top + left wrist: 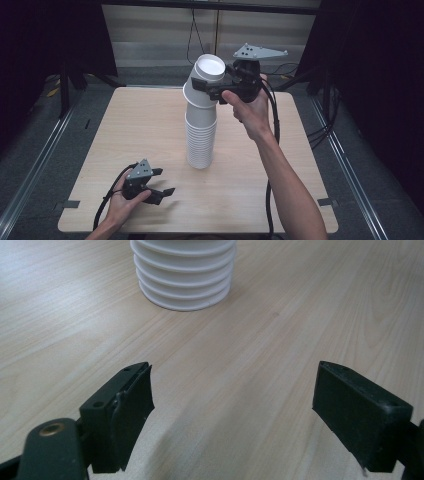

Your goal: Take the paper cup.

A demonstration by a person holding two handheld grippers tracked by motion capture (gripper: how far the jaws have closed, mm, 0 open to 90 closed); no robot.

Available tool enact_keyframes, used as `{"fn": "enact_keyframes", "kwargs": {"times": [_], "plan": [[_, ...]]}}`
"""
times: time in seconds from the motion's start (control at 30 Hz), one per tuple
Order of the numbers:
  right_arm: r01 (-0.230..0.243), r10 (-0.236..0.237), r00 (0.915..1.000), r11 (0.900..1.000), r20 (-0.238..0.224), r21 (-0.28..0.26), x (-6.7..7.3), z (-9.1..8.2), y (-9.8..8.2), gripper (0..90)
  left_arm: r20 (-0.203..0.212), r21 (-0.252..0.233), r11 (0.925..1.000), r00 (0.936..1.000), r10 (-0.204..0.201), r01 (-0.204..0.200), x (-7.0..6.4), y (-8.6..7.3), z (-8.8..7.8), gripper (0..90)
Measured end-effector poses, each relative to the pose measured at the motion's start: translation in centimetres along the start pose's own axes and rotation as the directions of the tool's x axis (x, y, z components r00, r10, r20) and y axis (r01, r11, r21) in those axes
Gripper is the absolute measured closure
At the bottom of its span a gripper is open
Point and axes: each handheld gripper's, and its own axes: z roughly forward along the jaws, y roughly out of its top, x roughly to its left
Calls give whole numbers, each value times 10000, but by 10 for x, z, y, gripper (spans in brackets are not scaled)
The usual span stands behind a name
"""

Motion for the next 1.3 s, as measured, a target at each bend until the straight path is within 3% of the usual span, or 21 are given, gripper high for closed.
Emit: {"fn": "enact_keyframes", "kwargs": {"times": [0.53, 0.63, 0.7, 1.0, 1.3], "plan": [[113, -123, 9998, 9972, -135, -740, 9, -18, 10, 212, 106, -109, 9999, 9999, 31, -30, -1, 1, 0, 160], [135, -130, 9999, 9978, 84, -646, 5, -22, 8, 212, 112, -122, 9999, 9999, 62, -61, -2, 1, 1, 160], [19, -15, 10000, 9966, 52, -821, 2, -30, 5, 212, -16, -94, 9997, 9997, 247, -247, -4, 2, 0, 160], [-68, 98, 9996, 9946, 280, -1032, -1, -61, 1, 212, -67, -231, 9993, 9995, 299, -301, -6, 4, -3, 160], [-194, 215, 9995, 9960, 228, -872, -2, -81, -14, 212, 62, -335, 9988, 9994, 352, -350, -10, 7, -3, 160]]}}
